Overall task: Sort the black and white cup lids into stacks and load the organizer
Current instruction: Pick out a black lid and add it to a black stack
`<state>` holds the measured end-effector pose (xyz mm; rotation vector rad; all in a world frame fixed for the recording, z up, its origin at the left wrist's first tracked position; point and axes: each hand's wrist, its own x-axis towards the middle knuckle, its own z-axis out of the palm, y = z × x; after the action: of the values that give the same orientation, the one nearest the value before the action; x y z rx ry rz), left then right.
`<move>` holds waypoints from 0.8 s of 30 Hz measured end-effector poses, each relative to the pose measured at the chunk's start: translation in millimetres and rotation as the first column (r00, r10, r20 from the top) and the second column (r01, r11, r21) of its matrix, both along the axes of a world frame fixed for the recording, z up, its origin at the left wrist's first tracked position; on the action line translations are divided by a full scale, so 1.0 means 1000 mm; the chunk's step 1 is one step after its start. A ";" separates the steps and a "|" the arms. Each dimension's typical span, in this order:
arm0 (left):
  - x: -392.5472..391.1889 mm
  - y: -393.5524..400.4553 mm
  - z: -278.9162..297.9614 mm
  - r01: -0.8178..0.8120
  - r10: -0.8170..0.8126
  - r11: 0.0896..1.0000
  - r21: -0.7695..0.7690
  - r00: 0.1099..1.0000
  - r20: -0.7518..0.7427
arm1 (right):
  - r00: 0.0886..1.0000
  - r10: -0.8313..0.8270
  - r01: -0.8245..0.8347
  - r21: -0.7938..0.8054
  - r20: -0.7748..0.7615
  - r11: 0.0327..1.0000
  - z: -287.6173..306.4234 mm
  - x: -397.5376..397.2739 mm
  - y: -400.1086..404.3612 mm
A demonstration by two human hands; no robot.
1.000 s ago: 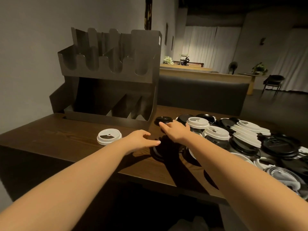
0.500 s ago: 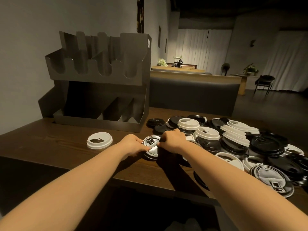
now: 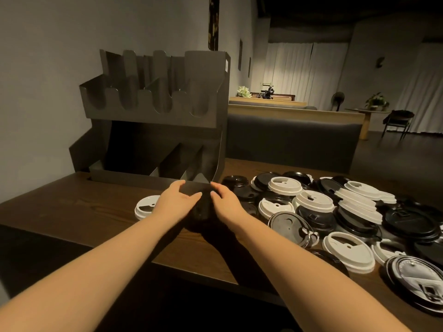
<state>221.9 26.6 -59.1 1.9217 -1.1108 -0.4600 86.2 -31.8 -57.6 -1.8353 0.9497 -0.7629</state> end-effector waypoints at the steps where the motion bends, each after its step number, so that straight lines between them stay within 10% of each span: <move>1: 0.004 0.001 -0.003 0.019 -0.019 1.000 0.002 0.996 0.093 | 0.997 0.020 -0.021 -0.007 -0.076 1.000 -0.004 0.004 0.000; 7: 0.019 0.002 -0.022 0.276 -0.361 0.923 0.267 0.862 0.357 | 0.956 -0.069 0.028 -0.143 -0.286 0.989 -0.022 0.029 -0.017; 16: 0.032 0.005 -0.025 -0.069 -0.246 0.934 0.350 0.587 0.772 | 0.895 0.028 -0.197 -0.338 -0.446 0.920 -0.034 0.039 -0.006; 24: 0.058 0.010 -0.031 -0.051 -0.175 0.945 0.324 0.755 0.632 | 0.858 0.075 -0.258 -0.300 -0.508 0.918 -0.037 0.040 0.002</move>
<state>279.7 36.8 -90.0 2.4362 -1.6294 0.0334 126.4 -29.6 -94.2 -2.4765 0.9827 -0.3747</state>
